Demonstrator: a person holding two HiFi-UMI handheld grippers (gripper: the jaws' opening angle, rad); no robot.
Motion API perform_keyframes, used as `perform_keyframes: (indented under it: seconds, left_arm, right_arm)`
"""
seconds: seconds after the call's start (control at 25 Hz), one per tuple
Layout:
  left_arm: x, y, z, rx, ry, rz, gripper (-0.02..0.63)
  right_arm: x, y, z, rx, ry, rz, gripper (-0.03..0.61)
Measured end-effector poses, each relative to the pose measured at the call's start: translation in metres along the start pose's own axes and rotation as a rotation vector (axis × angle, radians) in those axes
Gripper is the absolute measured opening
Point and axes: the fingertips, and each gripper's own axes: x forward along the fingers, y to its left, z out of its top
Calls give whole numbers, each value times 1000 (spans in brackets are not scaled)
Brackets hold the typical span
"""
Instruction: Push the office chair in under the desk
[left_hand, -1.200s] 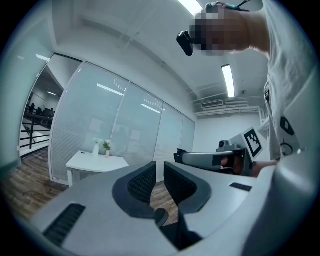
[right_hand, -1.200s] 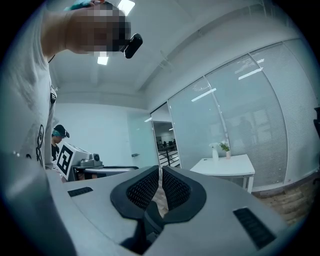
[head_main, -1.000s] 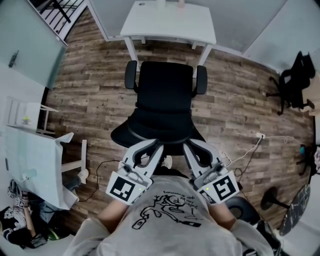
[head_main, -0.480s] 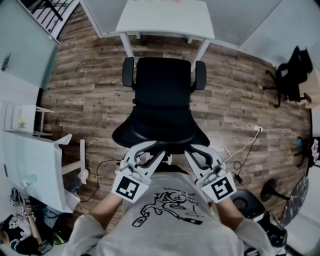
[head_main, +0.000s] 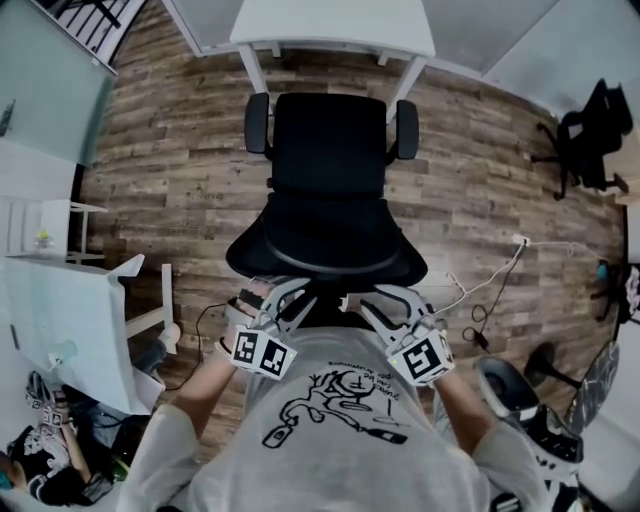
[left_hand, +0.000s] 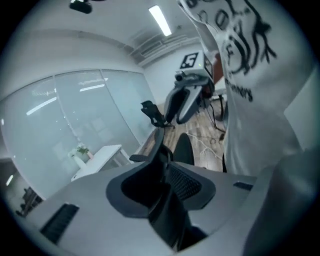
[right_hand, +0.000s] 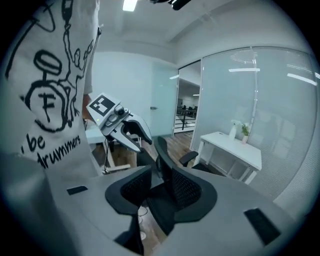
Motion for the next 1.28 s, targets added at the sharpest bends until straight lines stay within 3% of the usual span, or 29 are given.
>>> perform_keyframes:
  seconds: [0.12, 0.44, 0.64, 0.8, 0.84, 0.92, 1.28]
  left_arm:
    - [11, -18, -39, 109, 107, -57, 130]
    - [34, -55, -106, 273, 304, -216, 213]
    - [42, -64, -140, 324, 387, -235, 229]
    - [52, -60, -162, 388, 429, -193, 227]
    - [54, -56, -164, 396, 431, -174, 211]
    - [56, -50, -164, 389, 433, -152, 124]
    - [58, -49, -161, 351, 429, -175, 109]
  right_arm:
    - [16, 7, -29, -73, 82, 14, 140]
    - [49, 17, -109, -290, 327, 34, 175]
    - [62, 19, -158, -460, 459, 34, 198]
    - [69, 13, -181, -585, 498, -21, 221]
    - [72, 10, -181, -601, 497, -43, 218]
    - [75, 6, -180, -608, 501, -67, 131]
    - [73, 1, -179, -528, 541, -54, 127]
